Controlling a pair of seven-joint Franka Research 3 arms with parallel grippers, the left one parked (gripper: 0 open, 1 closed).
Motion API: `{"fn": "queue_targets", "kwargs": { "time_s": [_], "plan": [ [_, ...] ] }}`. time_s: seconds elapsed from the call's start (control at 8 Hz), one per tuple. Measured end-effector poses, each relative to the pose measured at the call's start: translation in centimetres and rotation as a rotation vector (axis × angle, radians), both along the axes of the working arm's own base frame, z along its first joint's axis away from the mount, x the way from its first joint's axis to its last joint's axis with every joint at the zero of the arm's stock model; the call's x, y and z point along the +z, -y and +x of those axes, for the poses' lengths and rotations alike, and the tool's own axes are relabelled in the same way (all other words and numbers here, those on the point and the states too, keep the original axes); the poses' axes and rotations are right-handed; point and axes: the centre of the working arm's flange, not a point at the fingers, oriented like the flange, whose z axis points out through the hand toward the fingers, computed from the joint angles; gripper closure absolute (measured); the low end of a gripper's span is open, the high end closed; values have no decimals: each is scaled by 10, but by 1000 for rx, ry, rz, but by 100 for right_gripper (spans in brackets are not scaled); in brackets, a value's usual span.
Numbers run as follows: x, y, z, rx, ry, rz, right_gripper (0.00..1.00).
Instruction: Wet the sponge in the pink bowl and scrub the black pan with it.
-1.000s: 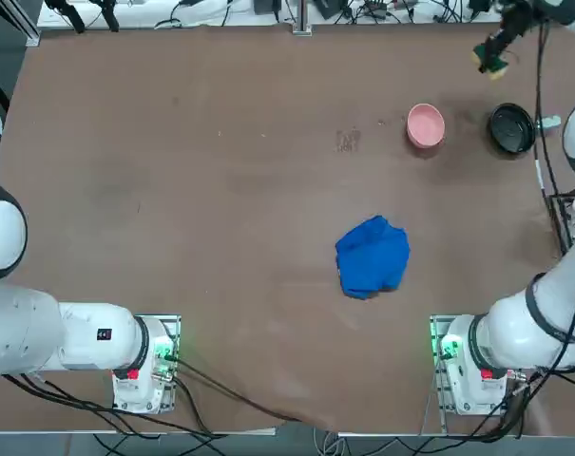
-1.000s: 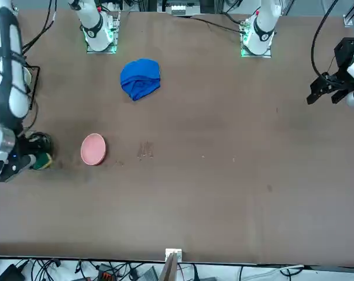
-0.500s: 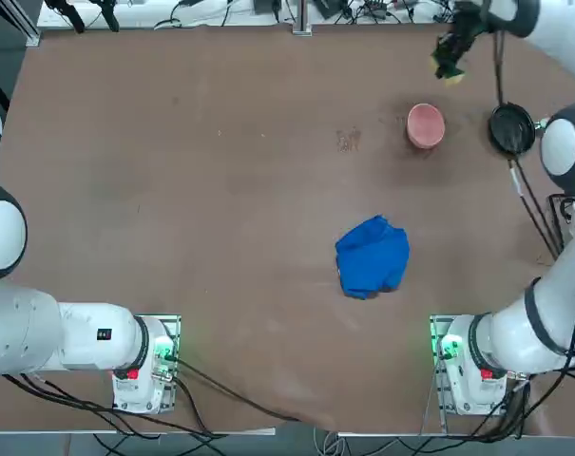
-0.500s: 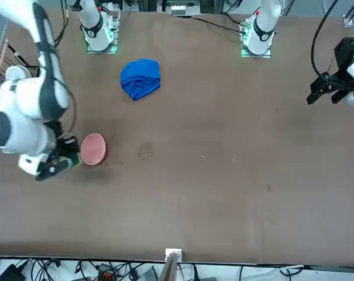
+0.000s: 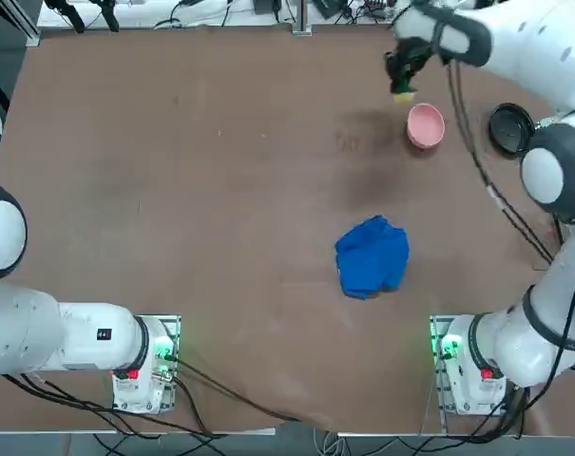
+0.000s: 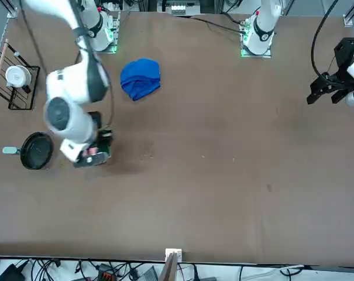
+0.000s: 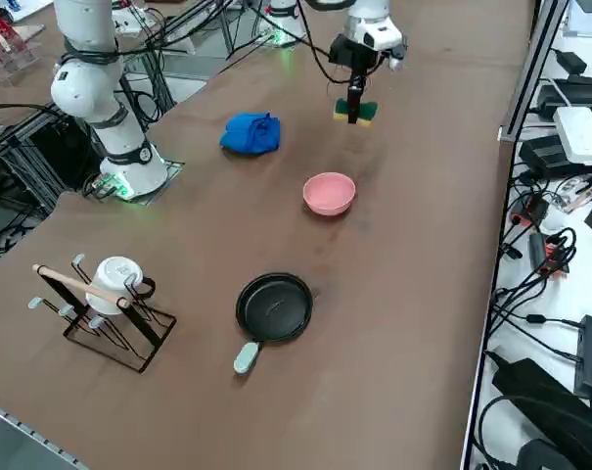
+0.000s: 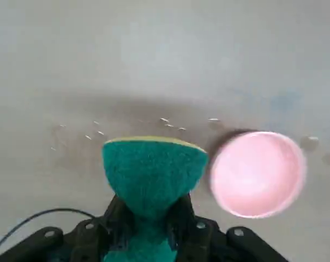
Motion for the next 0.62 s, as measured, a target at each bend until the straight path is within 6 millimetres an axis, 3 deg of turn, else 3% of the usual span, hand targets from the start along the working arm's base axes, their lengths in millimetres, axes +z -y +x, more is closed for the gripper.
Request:
{"fn": "queue_targets", "kwargs": {
  "time_s": [0.25, 0.62],
  "plan": [
    [-49, -48, -30, -67, 68, 23, 64],
    [-109, -77, -59, -106, 77, 21, 64]
  ]
}}
